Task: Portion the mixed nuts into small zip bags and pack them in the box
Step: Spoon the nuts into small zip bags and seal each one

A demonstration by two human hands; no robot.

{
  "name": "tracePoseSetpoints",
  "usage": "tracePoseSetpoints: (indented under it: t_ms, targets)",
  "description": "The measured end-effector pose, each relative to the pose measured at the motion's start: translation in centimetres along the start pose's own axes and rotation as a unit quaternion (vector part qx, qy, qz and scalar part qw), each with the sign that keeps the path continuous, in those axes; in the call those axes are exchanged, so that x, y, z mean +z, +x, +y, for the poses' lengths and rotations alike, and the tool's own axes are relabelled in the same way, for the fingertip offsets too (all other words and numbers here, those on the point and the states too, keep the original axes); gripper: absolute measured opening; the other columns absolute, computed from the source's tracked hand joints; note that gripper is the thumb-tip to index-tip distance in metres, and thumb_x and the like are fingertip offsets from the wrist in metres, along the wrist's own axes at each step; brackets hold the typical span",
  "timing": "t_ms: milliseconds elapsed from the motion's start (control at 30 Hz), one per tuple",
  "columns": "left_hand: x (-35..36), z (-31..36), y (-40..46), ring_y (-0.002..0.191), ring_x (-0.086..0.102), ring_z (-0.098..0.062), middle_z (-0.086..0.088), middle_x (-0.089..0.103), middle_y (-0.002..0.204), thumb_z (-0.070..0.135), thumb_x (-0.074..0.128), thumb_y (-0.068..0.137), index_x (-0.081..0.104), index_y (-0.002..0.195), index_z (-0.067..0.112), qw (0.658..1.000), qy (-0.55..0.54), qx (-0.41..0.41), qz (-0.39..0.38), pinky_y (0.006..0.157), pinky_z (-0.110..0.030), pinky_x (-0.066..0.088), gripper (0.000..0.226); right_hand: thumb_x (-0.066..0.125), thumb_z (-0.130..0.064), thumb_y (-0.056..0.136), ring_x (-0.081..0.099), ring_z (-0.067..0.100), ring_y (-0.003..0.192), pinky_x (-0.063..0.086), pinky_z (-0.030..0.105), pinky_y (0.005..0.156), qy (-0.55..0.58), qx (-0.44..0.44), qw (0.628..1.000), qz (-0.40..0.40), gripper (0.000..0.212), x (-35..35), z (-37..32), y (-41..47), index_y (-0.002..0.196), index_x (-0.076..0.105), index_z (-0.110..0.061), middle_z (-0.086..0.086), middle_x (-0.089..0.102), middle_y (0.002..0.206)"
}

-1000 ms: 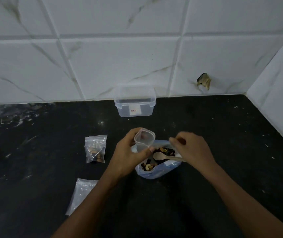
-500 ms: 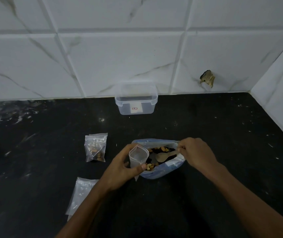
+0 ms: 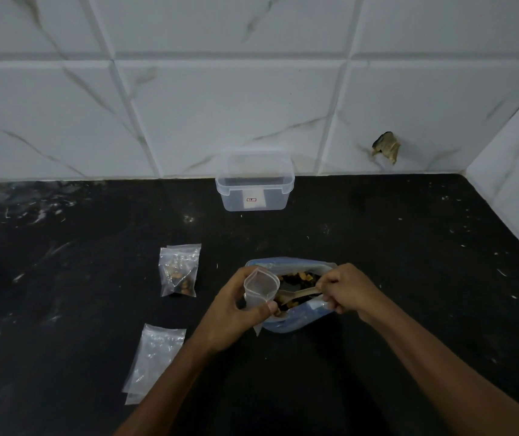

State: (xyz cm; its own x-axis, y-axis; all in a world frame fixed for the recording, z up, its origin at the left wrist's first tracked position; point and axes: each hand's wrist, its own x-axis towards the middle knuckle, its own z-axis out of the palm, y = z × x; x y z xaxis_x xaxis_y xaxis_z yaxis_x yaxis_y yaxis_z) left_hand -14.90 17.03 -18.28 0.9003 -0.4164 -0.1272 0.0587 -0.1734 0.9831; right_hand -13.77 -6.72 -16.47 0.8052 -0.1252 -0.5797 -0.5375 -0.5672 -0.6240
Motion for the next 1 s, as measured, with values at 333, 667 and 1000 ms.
tracePoseSetpoints:
  t_ms: [333, 667, 1000]
  targets:
    - [-0.2, 2.1, 0.5, 0.107, 0.058, 0.005, 0.02, 0.06, 0.114, 0.034, 0.079, 0.076, 0.049, 0.12, 0.045, 0.983, 0.151, 0.066, 0.082, 0.085, -0.02, 0.052, 0.054, 0.054, -0.01, 0.095, 0.055, 0.009, 0.058, 0.044, 0.021, 0.05, 0.102, 0.019, 0.995, 0.004, 0.017, -5.7, -0.6, -2.6, 0.093, 0.071, -0.008, 0.006, 0.062, 0.072]
    - [2.7, 3.0, 2.7, 0.095, 0.058, 0.013, 0.018, 0.063, 0.101, 0.031, 0.077, 0.078, 0.052, 0.114, 0.039, 0.986, 0.133, 0.05, 0.091, 0.073, -0.011, 0.051, 0.045, 0.056, -0.016, 0.094, 0.059, 0.008, 0.057, 0.046, 0.02, 0.051, -0.003, -0.091, 0.994, 0.063, 0.014, -8.0, -6.2, -6.9, 0.093, 0.07, -0.015, 0.004, 0.065, 0.076]
    - [3.9, 1.9, 3.0, 0.1, 0.063, 0.001, 0.011, 0.066, 0.108, 0.027, 0.077, 0.081, 0.052, 0.113, 0.042, 0.989, 0.051, 0.057, 0.125, 0.08, -0.018, 0.052, 0.043, 0.08, -0.009, 0.062, 0.03, 0.002, 0.048, 0.019, 0.009, 0.044, -0.381, -0.427, 0.797, 0.193, 0.021, -0.5, -6.0, -9.2, 0.066, 0.06, -0.014, 0.001, 0.054, 0.063]
